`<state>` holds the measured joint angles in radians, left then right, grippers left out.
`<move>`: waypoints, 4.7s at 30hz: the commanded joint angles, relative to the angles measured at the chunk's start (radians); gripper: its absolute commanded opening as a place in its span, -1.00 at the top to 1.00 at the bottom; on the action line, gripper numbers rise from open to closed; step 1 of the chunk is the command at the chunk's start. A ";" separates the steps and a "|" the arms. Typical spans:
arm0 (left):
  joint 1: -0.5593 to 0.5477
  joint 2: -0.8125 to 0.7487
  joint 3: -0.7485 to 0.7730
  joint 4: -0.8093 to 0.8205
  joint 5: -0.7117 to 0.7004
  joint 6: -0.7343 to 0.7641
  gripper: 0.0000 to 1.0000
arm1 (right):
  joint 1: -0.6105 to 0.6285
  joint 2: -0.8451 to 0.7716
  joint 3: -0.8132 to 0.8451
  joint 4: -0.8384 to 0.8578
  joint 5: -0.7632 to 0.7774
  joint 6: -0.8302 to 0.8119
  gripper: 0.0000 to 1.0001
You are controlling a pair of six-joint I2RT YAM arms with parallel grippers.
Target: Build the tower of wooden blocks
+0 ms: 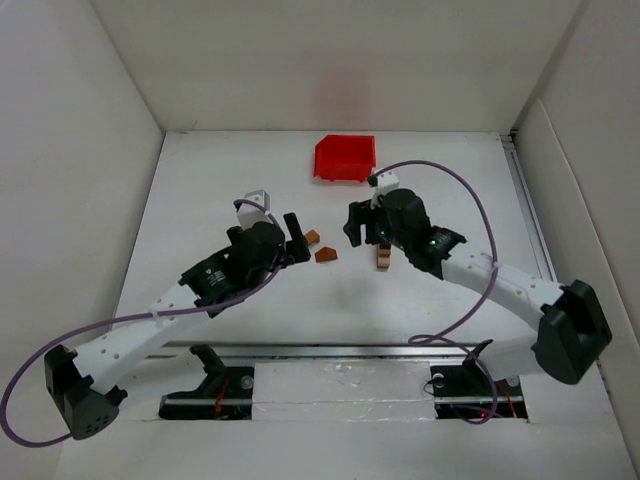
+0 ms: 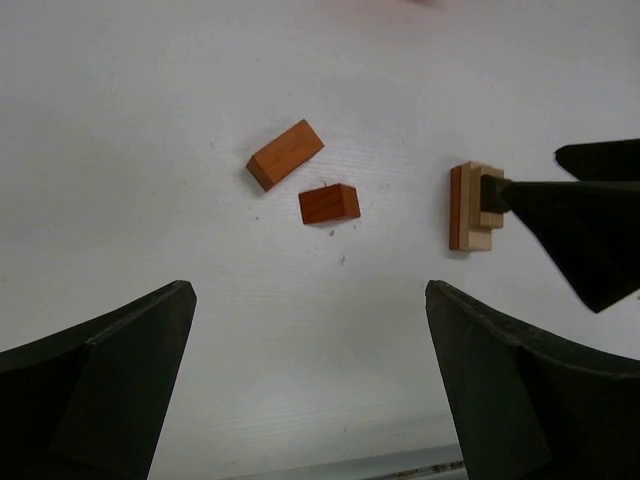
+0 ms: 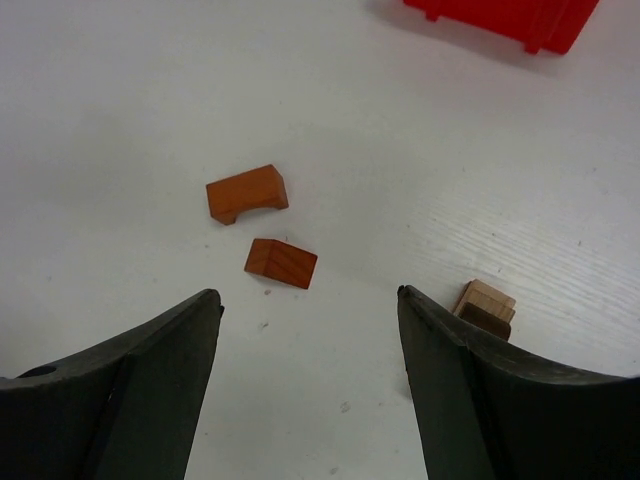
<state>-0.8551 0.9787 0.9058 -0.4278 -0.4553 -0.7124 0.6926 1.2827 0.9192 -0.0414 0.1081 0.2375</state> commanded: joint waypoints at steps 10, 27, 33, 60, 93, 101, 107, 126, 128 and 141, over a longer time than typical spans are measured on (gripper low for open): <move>0.233 0.193 -0.162 0.504 0.044 0.198 -0.98 | 0.030 -0.037 0.069 -0.014 0.102 -0.012 -0.59; 0.275 0.629 -0.061 0.667 0.382 0.539 -0.77 | 0.021 -0.132 0.009 -0.012 -0.031 -0.107 -0.60; 0.275 0.692 -0.009 0.644 0.394 0.565 -0.60 | 0.021 -0.160 -0.009 0.011 -0.073 -0.116 -0.60; 0.086 0.462 0.111 0.390 0.294 0.476 1.00 | -0.034 -0.218 -0.039 0.054 -0.168 -0.041 -0.58; -0.021 -0.244 0.041 0.038 1.254 0.648 1.00 | 0.117 -0.408 0.073 -0.020 -1.085 -0.153 -0.40; -0.021 -0.219 0.036 0.041 1.271 0.645 1.00 | 0.139 -0.326 0.125 -0.139 -0.920 -0.086 -0.17; -0.021 -0.222 0.036 0.046 1.276 0.645 1.00 | 0.179 -0.290 0.132 -0.144 -0.904 -0.034 -0.17; -0.021 -0.213 0.036 0.046 1.274 0.646 1.00 | 0.254 -0.241 0.148 -0.130 -0.975 -0.026 -0.15; -0.021 -0.218 0.036 0.047 1.273 0.645 1.00 | 0.263 -0.244 0.155 -0.138 -0.956 -0.030 -0.15; -0.021 -0.213 0.036 0.044 1.256 0.639 1.00 | 0.285 -0.204 0.156 -0.149 -0.921 -0.029 0.04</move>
<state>-0.8753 0.7692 0.9367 -0.4236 0.7940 -0.0826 0.9627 1.0813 1.0317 -0.1944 -0.8223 0.1993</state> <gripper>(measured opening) 0.316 0.495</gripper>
